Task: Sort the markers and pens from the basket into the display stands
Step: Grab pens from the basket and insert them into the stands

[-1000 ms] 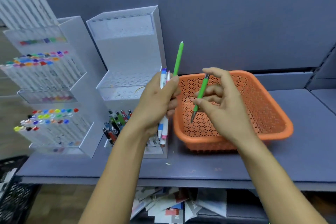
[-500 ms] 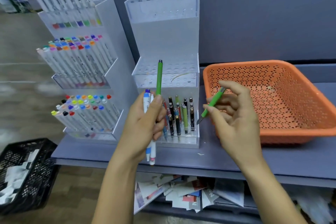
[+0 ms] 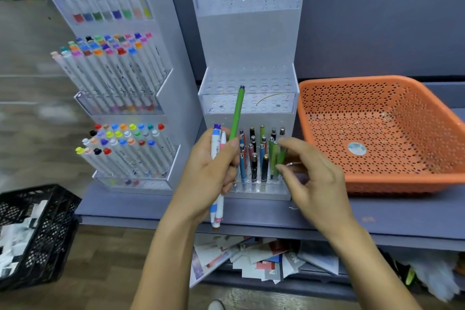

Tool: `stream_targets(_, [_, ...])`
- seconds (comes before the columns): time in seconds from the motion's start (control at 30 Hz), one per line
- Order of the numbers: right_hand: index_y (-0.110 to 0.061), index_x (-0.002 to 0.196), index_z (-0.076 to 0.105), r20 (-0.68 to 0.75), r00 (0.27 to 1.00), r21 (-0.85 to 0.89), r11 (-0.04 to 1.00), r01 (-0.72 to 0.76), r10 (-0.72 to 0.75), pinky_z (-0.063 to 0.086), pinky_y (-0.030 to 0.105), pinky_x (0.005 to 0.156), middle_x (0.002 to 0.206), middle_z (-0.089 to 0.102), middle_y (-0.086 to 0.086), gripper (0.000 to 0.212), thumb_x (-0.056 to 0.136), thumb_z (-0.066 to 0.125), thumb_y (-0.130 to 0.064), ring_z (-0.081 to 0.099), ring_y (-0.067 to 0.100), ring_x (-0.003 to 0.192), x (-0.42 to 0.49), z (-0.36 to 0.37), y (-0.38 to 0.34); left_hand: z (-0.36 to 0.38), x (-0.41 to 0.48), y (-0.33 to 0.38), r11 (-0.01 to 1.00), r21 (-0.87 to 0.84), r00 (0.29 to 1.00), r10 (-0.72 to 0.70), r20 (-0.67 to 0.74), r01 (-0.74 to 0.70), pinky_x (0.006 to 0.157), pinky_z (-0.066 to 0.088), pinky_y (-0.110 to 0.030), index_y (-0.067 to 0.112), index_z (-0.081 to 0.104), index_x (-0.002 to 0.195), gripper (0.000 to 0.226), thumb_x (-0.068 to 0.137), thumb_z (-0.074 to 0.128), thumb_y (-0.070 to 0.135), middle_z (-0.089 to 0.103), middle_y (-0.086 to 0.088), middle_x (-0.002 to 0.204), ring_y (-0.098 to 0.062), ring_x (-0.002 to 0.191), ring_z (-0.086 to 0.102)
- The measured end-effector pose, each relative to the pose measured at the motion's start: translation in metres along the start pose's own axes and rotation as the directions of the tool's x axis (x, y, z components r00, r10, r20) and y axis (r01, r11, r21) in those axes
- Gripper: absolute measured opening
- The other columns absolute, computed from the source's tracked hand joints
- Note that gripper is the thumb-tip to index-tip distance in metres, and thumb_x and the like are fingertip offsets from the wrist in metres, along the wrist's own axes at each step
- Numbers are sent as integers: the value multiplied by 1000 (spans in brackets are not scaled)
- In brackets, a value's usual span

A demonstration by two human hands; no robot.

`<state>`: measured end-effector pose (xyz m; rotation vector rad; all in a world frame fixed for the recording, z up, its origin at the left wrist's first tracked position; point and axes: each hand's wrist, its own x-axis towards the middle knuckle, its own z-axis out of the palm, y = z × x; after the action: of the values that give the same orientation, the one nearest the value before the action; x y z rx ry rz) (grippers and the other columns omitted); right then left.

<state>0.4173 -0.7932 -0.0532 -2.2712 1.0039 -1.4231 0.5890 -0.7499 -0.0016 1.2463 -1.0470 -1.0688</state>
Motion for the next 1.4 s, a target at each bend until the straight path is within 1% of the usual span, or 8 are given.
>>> stream_targets(0.13, [-9,111,64,24,999,-31,999,-31,31,50,20,71,94,64,2,34,79,65,1,58,6,80,-3,1,2,-2,1,0,1000,-14,1000,23,14,-22,39,27,-20,8,55,98,12,98,46,15,55,3,64,-9,41,31])
stream_targets(0.4, [-14,109,67,164,986,-68,997,-32,43,45,13,76,96,64,-3,32,81,61,-1,56,2,84,-1,3,5,-3,4,1,998,-39,997,46,56,-44,38,28,-19,4,56,101,15,96,49,17,56,2,62,-9,41,32])
stream_targets(0.57, [-15,113,66,15,995,-42,995,-93,94,43,8,72,92,64,-2,28,86,61,-10,58,5,80,0,-2,-8,-3,4,0,999,-30,991,48,124,-45,38,29,-18,21,60,85,13,96,52,18,57,2,61,-9,40,33])
stream_targets(0.63, [-20,114,64,-66,988,52,990,-133,137,43,7,74,92,65,-6,27,88,59,-19,60,4,83,3,-5,-16,-5,5,-2,999,-19,984,45,170,-43,38,30,-18,25,62,85,10,92,57,22,57,2,61,-8,40,34])
stream_targets(0.8, [-41,118,51,-48,937,473,835,-283,345,55,34,80,100,70,-5,36,83,57,-33,68,17,94,19,-12,-32,-4,6,-4,993,104,949,28,313,-64,41,31,-16,17,59,94,14,85,55,26,58,3,59,-7,39,36])
stream_targets(1.07, [-22,110,49,-176,920,597,781,-183,350,55,23,68,85,59,17,36,83,56,1,65,18,76,26,-18,-41,0,6,-1,982,165,927,26,374,-94,41,32,-15,18,59,97,7,93,55,19,59,2,60,-5,41,38])
stream_targets(1.23, [-26,112,44,-319,913,451,888,-89,254,54,23,69,98,57,8,42,87,54,6,60,21,85,30,-37,-32,-5,9,-3,991,128,974,10,226,-39,41,27,-18,9,55,90,11,94,57,20,40,12,50,-6,41,32])
stream_targets(1.4, [-30,112,52,-220,959,197,971,-136,179,51,20,77,96,57,-21,33,86,58,-9,60,2,90,19,-31,-13,-6,11,-3,998,58,994,24,110,-31,42,30,-21,17,53,85,10,92,57,24,39,10,53,-9,44,33])
